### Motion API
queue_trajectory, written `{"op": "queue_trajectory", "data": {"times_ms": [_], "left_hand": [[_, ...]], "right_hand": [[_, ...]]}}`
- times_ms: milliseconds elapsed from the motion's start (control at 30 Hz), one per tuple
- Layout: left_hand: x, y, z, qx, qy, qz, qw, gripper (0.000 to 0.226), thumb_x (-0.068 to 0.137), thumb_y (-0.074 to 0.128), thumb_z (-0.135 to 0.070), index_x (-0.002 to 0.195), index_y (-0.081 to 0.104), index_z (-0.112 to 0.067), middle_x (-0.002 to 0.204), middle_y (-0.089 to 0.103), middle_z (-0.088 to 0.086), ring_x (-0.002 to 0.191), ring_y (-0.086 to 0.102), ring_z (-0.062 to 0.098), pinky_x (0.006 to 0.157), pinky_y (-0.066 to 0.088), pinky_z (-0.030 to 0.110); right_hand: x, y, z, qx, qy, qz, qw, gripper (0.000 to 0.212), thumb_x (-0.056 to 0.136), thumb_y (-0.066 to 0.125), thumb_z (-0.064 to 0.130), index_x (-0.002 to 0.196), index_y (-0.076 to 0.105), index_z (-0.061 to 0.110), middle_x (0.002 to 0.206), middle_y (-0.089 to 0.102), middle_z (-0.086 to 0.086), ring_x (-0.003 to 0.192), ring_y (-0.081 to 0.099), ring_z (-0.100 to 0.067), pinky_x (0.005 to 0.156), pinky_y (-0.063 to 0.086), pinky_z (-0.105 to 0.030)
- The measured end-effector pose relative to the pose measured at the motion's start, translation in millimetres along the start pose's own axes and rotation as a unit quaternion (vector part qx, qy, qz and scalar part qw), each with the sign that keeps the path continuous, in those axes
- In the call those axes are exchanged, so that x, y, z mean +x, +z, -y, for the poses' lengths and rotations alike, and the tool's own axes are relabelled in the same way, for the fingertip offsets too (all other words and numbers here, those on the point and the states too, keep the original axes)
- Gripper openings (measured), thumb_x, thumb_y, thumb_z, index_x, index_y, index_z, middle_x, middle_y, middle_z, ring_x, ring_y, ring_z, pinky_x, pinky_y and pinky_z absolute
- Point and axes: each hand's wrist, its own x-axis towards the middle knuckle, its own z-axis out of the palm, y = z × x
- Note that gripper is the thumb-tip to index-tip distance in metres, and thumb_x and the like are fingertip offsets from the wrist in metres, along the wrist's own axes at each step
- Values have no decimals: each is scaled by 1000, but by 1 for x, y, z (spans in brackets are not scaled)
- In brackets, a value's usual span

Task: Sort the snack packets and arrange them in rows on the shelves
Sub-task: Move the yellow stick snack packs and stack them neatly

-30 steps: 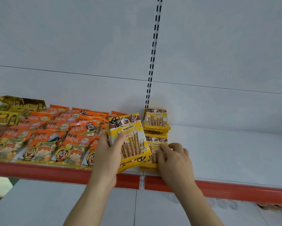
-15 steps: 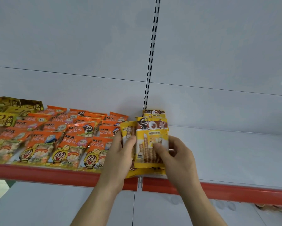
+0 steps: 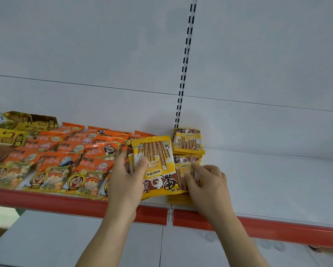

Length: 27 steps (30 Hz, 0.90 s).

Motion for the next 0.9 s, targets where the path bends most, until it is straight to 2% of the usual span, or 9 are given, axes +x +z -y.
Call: {"op": "queue_trajectory", "data": {"times_ms": [100, 200, 300, 367, 433, 533, 667, 800, 900], "left_hand": [[2, -1, 2, 16, -5, 8, 1000, 21, 97, 68, -41, 116, 61, -45, 110, 74, -15, 109, 69, 13, 92, 54, 40], [2, 2, 4, 26, 1, 20, 999, 16, 97, 68, -35, 97, 59, -48, 95, 76, -17, 96, 72, 9, 80, 55, 33], [-2, 9, -2, 54, 14, 42, 998, 29, 93, 71, -43, 118, 57, -47, 114, 72, -17, 107, 68, 6, 83, 52, 24], [-4, 14, -2, 71, 28, 60, 995, 62, 90, 73, -48, 145, 49, -37, 130, 62, -21, 122, 60, 6, 93, 50, 24], [-8, 20, -8, 89, 46, 90, 991, 77, 87, 73, -50, 155, 39, -33, 133, 56, -23, 124, 54, 4, 90, 46, 17], [-8, 23, -12, 100, 68, 117, 986, 89, 75, 68, -68, 154, 40, -36, 141, 59, -19, 128, 57, 5, 106, 50, 33], [-7, 24, -15, 67, 64, 121, 988, 92, 75, 69, -64, 157, 35, -36, 141, 55, -24, 134, 51, 3, 113, 43, 38], [-10, 28, -17, 32, 41, 114, 992, 104, 70, 72, -77, 158, 31, -39, 159, 44, -16, 148, 39, 12, 121, 36, 51], [-8, 34, -18, 32, 42, 94, 994, 89, 79, 74, -68, 155, 35, -42, 144, 58, -19, 133, 53, 5, 114, 44, 47]], "right_hand": [[-1, 1, -2, -28, 9, 11, 999, 42, 98, 55, 44, 137, 60, 29, 134, 50, 2, 127, 38, -20, 106, 37, -35], [-4, -3, 3, 13, -2, -20, 1000, 42, 99, 53, 42, 137, 59, 27, 136, 49, 3, 130, 40, -19, 105, 39, -34], [-8, -15, 17, 96, -35, -61, 993, 49, 96, 51, 49, 140, 55, 28, 135, 54, 11, 129, 45, -15, 105, 45, -40], [-6, -22, 26, 113, -43, -19, 992, 61, 91, 53, 58, 148, 42, 36, 135, 54, 16, 128, 45, -11, 106, 45, -40], [1, -30, 30, 110, -55, 26, 992, 72, 89, 61, 59, 152, 29, 46, 133, 56, 19, 124, 50, -8, 102, 48, -36], [14, -47, 28, 150, -44, 59, 986, 63, 87, 75, 40, 141, 44, 53, 111, 68, 19, 100, 64, 0, 85, 56, -28], [21, -61, 22, 281, 41, -26, 959, 37, 88, 77, 18, 118, 66, 36, 90, 73, 6, 77, 71, -11, 65, 56, -28], [14, -54, 28, 482, 123, -90, 863, 33, 88, 73, 4, 115, 56, 9, 100, 72, -12, 81, 75, -27, 67, 61, -36], [-1, -40, 32, 455, 135, -65, 878, 32, 86, 77, 12, 108, 55, 12, 97, 73, -10, 80, 75, -24, 72, 62, -42]]}}
